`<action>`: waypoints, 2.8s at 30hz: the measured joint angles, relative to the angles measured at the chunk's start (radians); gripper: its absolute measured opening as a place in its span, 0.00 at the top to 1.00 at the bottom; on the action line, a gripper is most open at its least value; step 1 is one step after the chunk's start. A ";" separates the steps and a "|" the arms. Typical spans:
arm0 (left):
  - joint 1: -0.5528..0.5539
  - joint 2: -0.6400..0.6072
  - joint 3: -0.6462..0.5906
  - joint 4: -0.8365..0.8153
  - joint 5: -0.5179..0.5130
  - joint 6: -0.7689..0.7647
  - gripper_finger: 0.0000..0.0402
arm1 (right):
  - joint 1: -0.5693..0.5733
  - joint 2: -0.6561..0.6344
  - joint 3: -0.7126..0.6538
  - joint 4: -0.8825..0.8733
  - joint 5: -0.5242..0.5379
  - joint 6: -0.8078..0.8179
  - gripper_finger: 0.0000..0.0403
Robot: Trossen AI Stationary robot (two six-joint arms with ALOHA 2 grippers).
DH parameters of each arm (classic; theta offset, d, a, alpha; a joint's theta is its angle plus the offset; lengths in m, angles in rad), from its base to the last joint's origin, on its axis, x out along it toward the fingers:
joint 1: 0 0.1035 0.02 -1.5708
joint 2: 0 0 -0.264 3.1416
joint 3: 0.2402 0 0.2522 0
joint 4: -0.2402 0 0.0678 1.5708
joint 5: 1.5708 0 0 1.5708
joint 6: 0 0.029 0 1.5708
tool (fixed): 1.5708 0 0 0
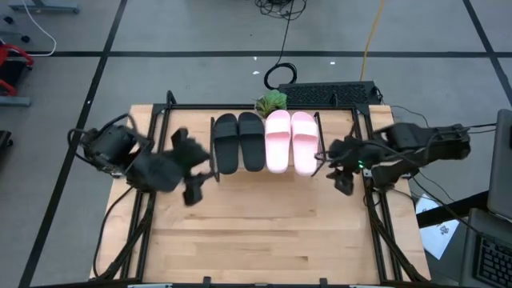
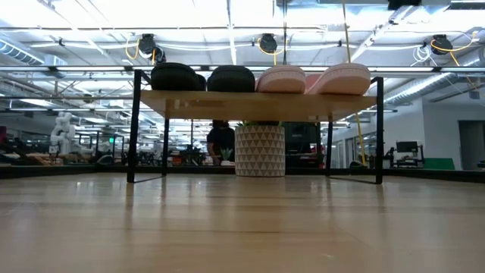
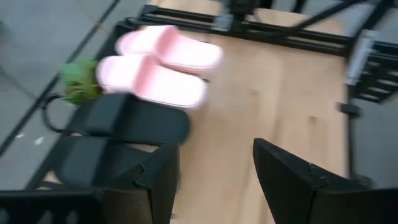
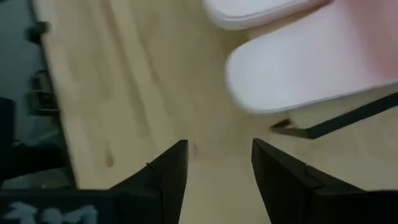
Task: Pick and place slides into the shelf
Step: Return to Home Position
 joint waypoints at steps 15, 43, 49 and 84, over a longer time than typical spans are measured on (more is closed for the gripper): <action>-0.431 -0.001 -0.234 0.010 -0.203 -0.484 0.49 | 0.431 -0.112 -0.106 0.333 0.200 0.117 0.58; -0.598 -0.079 -0.897 0.127 -0.720 -1.133 0.49 | 0.089 -0.161 -0.686 1.449 -0.258 -0.295 0.58; -0.616 -0.247 -1.054 0.135 -0.773 -1.149 0.49 | 0.019 -0.276 -0.686 1.325 -0.265 -0.326 0.58; 0.080 -1.079 -1.799 1.286 0.046 0.179 0.49 | 0.016 -0.895 -1.137 1.442 -0.236 -0.273 0.58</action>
